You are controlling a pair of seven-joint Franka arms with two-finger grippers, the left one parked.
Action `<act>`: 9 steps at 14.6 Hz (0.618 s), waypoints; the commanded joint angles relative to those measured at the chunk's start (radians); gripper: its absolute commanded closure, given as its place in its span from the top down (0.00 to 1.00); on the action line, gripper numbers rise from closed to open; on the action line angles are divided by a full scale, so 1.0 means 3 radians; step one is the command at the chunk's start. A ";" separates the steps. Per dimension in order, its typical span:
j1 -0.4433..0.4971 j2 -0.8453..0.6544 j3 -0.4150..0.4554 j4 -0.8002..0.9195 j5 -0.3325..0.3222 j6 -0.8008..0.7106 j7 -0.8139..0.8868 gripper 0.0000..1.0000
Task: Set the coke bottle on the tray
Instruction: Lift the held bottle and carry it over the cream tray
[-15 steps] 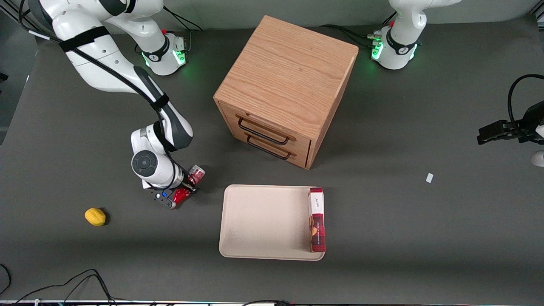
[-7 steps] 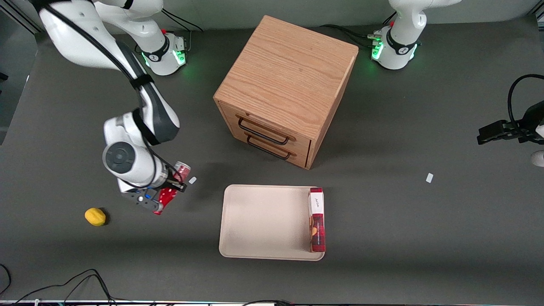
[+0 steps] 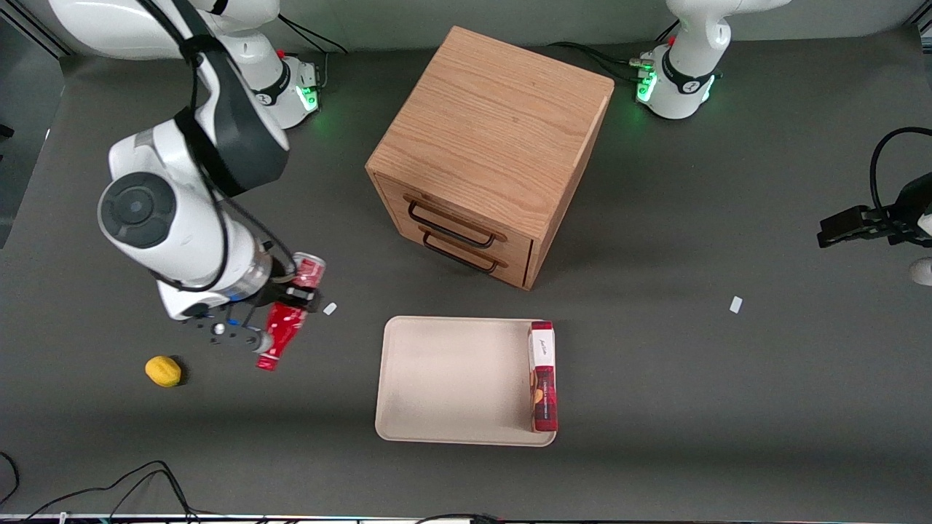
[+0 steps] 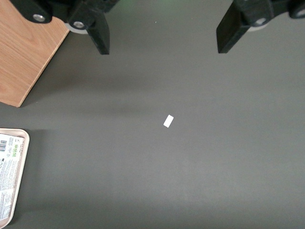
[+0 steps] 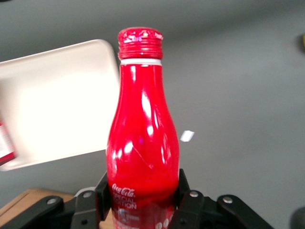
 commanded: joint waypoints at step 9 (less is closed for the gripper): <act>0.0124 0.1680 0.0220 0.0651 0.0003 0.1138 -0.0257 0.00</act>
